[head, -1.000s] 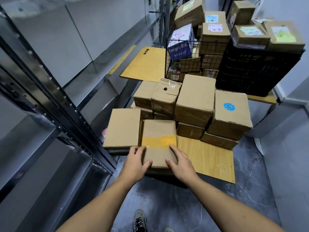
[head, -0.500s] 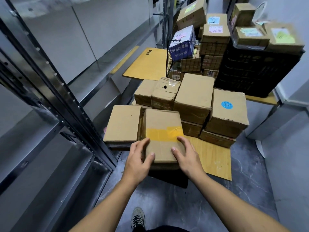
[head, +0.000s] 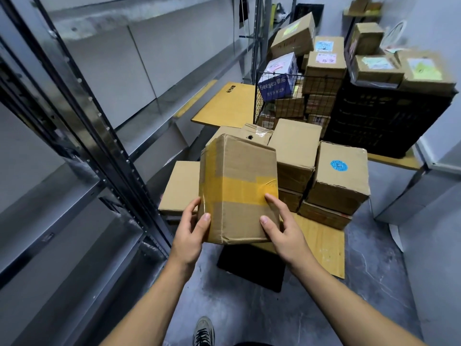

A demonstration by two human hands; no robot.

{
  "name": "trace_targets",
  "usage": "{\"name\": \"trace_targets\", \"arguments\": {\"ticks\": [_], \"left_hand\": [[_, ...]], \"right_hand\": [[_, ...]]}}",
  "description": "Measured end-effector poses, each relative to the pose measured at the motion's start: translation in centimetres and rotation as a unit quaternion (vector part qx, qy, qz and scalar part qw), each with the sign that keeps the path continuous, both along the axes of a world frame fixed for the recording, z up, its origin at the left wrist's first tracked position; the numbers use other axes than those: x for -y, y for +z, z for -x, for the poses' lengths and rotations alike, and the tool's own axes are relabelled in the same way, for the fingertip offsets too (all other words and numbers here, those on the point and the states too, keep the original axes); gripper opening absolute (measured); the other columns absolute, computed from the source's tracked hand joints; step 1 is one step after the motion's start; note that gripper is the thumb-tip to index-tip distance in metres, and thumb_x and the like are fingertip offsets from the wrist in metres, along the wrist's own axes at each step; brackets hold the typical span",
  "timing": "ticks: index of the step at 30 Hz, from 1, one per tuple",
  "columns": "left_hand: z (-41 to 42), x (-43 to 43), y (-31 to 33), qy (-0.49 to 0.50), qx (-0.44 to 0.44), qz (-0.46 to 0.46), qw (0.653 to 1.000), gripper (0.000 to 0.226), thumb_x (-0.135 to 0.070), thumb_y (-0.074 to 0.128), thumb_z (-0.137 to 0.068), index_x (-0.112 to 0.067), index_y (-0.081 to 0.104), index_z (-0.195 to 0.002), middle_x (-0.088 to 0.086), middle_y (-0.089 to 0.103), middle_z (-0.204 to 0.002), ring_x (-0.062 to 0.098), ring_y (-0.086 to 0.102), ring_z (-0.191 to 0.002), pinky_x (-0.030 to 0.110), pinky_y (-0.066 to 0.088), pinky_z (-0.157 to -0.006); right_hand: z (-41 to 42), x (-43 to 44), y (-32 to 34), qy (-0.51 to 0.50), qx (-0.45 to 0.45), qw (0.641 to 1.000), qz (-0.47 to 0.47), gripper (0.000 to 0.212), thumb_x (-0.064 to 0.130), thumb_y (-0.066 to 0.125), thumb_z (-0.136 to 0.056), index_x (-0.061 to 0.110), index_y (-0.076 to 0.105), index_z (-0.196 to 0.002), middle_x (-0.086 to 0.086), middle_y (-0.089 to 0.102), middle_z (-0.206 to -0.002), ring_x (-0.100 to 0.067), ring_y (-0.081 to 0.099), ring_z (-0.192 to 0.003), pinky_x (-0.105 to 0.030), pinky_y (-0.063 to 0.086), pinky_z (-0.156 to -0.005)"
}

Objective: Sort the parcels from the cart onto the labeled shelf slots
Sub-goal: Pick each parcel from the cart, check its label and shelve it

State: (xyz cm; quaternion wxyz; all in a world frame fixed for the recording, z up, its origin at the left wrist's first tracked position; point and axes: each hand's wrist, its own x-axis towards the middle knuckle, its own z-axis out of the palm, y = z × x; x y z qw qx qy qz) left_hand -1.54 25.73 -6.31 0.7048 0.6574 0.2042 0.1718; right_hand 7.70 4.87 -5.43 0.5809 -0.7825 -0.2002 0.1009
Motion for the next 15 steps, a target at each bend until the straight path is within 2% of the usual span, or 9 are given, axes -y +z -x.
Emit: {"name": "trace_targets", "arguments": {"ticks": [3,5,9,11,13,15], "left_hand": [[0.7,0.3,0.9,0.008,0.026,-0.042,0.999,0.058,-0.043,0.069,-0.077,-0.041,0.048,-0.131,0.002,0.057,-0.127,0.014,0.061,-0.112,0.036,0.053,-0.093],[1.1,0.7,1.4,0.019,0.033,-0.090,0.995,0.059,-0.049,0.071,-0.073,-0.050,0.046,-0.127,-0.007,0.054,-0.129,0.006,0.059,-0.112,0.031,0.052,-0.092],[1.3,1.2,1.6,0.045,0.037,-0.160,0.985,0.060,-0.054,0.069,-0.071,-0.056,0.044,-0.126,-0.015,0.052,-0.132,0.007,0.054,-0.120,0.031,0.049,-0.097],[1.2,1.7,1.9,0.048,0.036,-0.197,0.979,0.060,-0.054,0.069,-0.072,-0.059,0.042,-0.125,-0.017,0.050,-0.132,0.002,0.051,-0.121,0.025,0.047,-0.098],[1.3,2.2,2.6,0.052,0.046,-0.229,0.971,0.061,-0.046,0.072,-0.075,-0.062,0.040,-0.125,-0.015,0.049,-0.132,-0.006,0.049,-0.119,0.011,0.043,-0.092],[1.3,2.4,3.6,0.053,0.055,-0.236,0.969,0.064,-0.037,0.072,-0.077,-0.056,0.040,-0.129,-0.012,0.050,-0.129,-0.007,0.051,-0.115,0.006,0.044,-0.086]], "right_hand": [[-0.7,-0.3,0.9,0.008,0.015,0.999,0.046,0.046,0.034,0.059,-0.098,0.058,0.040,-0.132,0.011,0.041,-0.147,0.002,0.039,-0.132,-0.028,0.033,-0.114],[-0.8,-0.6,1.9,0.009,0.007,0.997,0.083,0.049,0.044,0.059,-0.094,0.050,0.040,-0.139,0.004,0.038,-0.147,-0.003,0.037,-0.130,-0.022,0.030,-0.109],[-1.0,-1.6,4.1,0.015,-0.014,0.994,0.106,0.091,0.079,0.051,-0.072,0.030,0.043,-0.148,0.001,0.042,-0.136,-0.010,0.043,-0.126,-0.032,0.036,-0.111],[-1.5,-2.0,4.7,0.045,-0.049,0.995,0.071,0.101,0.087,0.057,-0.067,0.035,0.037,-0.151,0.000,0.046,-0.139,-0.011,0.048,-0.125,-0.035,0.041,-0.109],[-1.4,-2.1,5.1,0.083,-0.067,0.993,0.050,0.097,0.075,0.069,-0.068,0.044,0.028,-0.150,0.006,0.048,-0.136,-0.009,0.052,-0.120,-0.037,0.046,-0.105],[-0.8,-2.0,5.1,0.082,-0.057,0.995,0.020,0.082,0.053,0.077,-0.079,0.046,0.029,-0.146,0.015,0.052,-0.127,0.000,0.055,-0.110,-0.028,0.050,-0.095]]}}
